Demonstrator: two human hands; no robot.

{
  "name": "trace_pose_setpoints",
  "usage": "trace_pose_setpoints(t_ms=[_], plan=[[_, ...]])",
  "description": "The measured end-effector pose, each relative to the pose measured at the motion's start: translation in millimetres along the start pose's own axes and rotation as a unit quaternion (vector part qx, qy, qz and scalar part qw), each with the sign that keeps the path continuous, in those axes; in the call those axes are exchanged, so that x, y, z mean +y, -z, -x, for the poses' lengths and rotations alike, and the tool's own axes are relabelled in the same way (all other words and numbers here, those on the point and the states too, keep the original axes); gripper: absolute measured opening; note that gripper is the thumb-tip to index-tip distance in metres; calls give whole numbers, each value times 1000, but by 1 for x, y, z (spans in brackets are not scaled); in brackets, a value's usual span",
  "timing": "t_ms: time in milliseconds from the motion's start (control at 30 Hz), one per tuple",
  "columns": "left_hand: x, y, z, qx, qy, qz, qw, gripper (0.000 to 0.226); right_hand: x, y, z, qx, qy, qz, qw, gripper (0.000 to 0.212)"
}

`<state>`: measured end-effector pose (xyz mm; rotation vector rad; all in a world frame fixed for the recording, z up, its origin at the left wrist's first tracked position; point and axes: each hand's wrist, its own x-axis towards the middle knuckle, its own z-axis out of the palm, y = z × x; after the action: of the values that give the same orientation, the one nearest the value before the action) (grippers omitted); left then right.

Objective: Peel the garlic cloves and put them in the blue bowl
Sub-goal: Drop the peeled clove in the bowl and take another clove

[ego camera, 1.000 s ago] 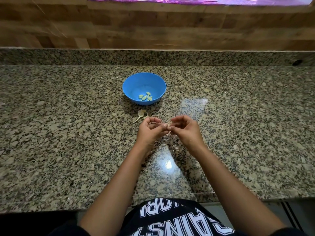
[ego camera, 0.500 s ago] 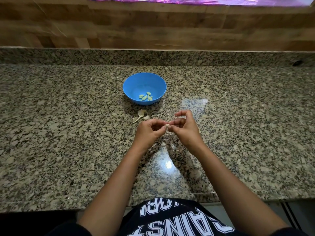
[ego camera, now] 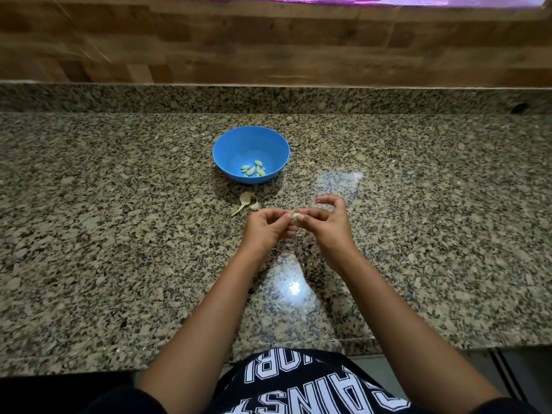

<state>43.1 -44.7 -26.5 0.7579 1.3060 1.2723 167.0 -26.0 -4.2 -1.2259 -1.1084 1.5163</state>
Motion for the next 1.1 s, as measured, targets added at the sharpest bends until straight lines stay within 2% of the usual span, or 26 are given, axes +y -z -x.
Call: trace_pose_setpoints(t_ms=[100,300,467,633,767,833,967,1100], plan=[[-3,-9,-1,31,0,10,999,4,2,-3,-2,35,-10,-39,999,35],[-7,-12,-2,47,-81,-205,974,8,2,1,-5,31,-22,-40,998,33],[-4,-16,-1,71,-131,-274,950,15,2,3,-9,22,-25,-39,999,37],[-1,-16,-4,93,-108,-239,961,2,1,8,-14,15,-68,-104,992,39],[-3,-11,-9,61,-82,-228,968,12,2,12,-15,11,-96,-151,984,41],[-5,-11,-10,57,-75,-211,973,9,3,14,-16,16,-97,-155,983,41],[1,-13,-14,9,-17,-107,994,4,3,16,-18,10,-81,-101,991,42],[7,-15,-17,-17,54,16,998,2,1,19,-21,-2,-71,-63,995,39]])
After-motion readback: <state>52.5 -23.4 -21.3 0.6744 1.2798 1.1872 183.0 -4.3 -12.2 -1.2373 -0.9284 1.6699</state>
